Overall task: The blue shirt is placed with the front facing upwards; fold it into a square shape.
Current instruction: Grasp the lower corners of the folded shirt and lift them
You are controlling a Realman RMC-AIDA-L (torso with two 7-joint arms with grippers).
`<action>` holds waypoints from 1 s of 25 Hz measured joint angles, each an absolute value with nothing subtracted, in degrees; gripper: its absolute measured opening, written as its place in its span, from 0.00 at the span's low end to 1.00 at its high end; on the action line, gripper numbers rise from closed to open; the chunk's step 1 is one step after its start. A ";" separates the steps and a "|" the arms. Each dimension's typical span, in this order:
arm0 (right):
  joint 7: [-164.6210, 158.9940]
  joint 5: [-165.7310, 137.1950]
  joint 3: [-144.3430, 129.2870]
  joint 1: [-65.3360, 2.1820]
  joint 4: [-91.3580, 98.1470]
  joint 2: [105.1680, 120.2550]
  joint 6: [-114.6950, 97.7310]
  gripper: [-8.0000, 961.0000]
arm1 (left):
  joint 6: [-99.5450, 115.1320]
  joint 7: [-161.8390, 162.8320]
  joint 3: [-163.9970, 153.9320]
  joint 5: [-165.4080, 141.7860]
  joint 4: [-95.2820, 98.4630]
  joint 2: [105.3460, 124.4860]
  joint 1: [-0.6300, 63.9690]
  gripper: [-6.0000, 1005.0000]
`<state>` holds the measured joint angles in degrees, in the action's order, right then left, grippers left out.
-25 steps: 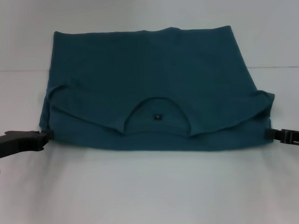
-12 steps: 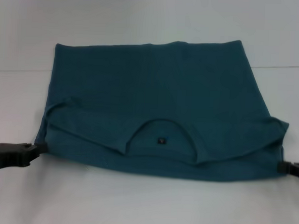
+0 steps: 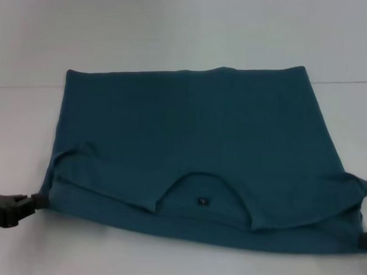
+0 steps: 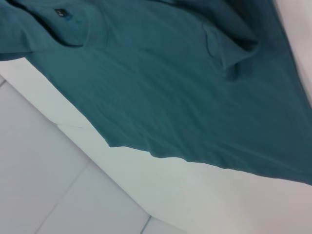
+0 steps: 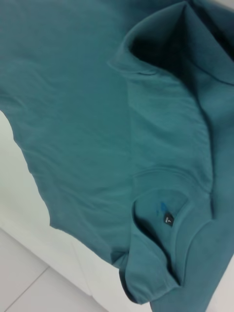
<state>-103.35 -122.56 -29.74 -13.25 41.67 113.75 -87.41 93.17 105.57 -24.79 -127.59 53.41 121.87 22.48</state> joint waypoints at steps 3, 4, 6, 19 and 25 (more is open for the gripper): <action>-101.92 -122.58 -28.92 -11.98 41.66 113.94 -89.21 0.04 | 95.02 105.58 -24.24 -128.38 53.72 121.81 22.35 0.05; -101.40 -122.59 -28.65 -11.51 41.67 114.00 -89.75 0.04 | 95.48 105.58 -24.15 -128.67 53.77 121.81 22.26 0.05; -100.47 -122.63 -28.31 -10.75 41.67 114.07 -90.49 0.04 | 96.49 105.51 -23.96 -129.06 53.85 121.81 22.13 0.06; -97.41 -122.91 -26.32 -7.93 41.66 113.63 -95.65 0.04 | 105.38 103.87 -22.85 -130.77 56.19 121.76 19.04 0.07; -96.74 -123.26 -26.11 -7.80 41.66 113.59 -96.54 0.04 | 107.73 102.62 -22.73 -130.90 56.46 122.17 17.40 0.07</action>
